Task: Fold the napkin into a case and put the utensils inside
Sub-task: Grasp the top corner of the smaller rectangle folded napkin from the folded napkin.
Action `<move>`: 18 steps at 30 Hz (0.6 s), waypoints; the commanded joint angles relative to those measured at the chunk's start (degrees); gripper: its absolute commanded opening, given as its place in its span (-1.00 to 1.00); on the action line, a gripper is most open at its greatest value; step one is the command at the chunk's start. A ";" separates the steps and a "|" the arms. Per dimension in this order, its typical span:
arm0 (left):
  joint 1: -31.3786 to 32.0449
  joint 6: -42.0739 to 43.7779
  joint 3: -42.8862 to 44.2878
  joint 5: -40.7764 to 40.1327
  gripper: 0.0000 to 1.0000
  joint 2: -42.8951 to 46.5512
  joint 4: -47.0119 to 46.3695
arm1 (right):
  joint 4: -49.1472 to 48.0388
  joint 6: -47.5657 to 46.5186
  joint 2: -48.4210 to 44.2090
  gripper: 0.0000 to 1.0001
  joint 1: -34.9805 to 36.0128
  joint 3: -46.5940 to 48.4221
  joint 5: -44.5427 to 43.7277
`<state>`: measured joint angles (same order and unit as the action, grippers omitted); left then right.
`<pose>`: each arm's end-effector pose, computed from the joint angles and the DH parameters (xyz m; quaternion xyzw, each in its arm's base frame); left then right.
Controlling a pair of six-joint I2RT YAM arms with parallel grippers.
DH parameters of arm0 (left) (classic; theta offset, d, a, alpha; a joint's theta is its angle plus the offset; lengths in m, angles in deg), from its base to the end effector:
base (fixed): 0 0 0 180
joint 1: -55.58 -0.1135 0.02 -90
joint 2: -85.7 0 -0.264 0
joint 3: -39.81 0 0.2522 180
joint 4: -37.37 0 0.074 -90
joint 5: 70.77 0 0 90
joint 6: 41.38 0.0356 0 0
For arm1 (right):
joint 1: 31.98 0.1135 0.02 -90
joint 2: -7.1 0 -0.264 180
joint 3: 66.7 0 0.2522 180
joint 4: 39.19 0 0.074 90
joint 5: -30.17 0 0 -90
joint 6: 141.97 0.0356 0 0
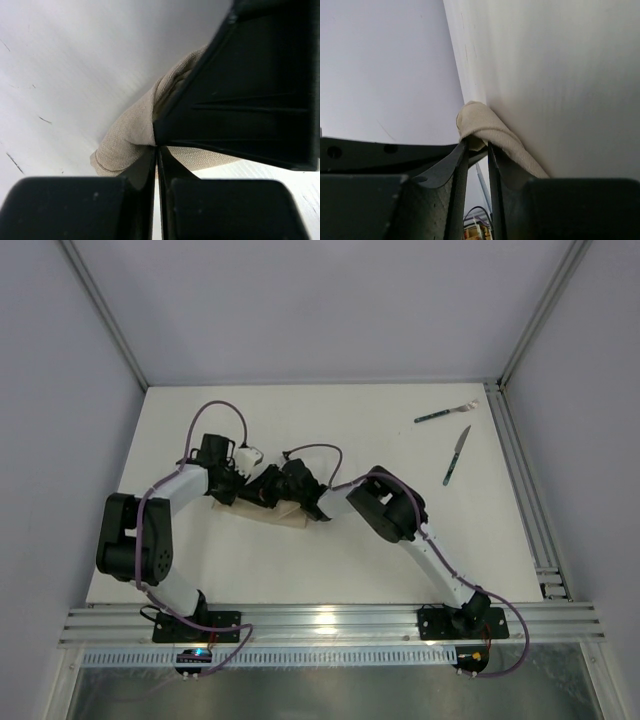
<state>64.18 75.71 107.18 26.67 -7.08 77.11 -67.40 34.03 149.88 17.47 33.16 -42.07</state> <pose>0.3024 -0.0504 0.1698 0.3119 0.9234 -0.0280 0.2221 0.3293 0.4016 0.0740 0.1558 0.7724 0.6047 0.1156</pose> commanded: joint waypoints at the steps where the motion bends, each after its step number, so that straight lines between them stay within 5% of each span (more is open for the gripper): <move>1: -0.95 -2.30 0.10 -1.64 -1.00 -1.71 -3.56 | -0.83 -6.53 -6.28 -0.48 -0.93 -3.66 1.48; 6: -1.66 -4.15 -0.43 -1.38 -1.00 -0.57 -5.84 | 0.40 -8.39 -8.13 -0.49 -1.99 -7.79 1.93; 11: -1.83 -5.29 0.36 -1.56 -0.99 -0.83 -7.78 | -0.30 -5.15 -4.89 -0.75 -2.17 -6.83 2.71; 18: -1.83 -5.56 0.54 1.00 -0.99 -0.13 -5.68 | 3.91 -5.57 -2.60 -0.68 -0.59 1.07 2.20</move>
<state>62.89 71.27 107.13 26.30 -7.36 72.95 -65.33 29.05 146.34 15.67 29.23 -39.31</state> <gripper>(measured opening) 0.004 0.143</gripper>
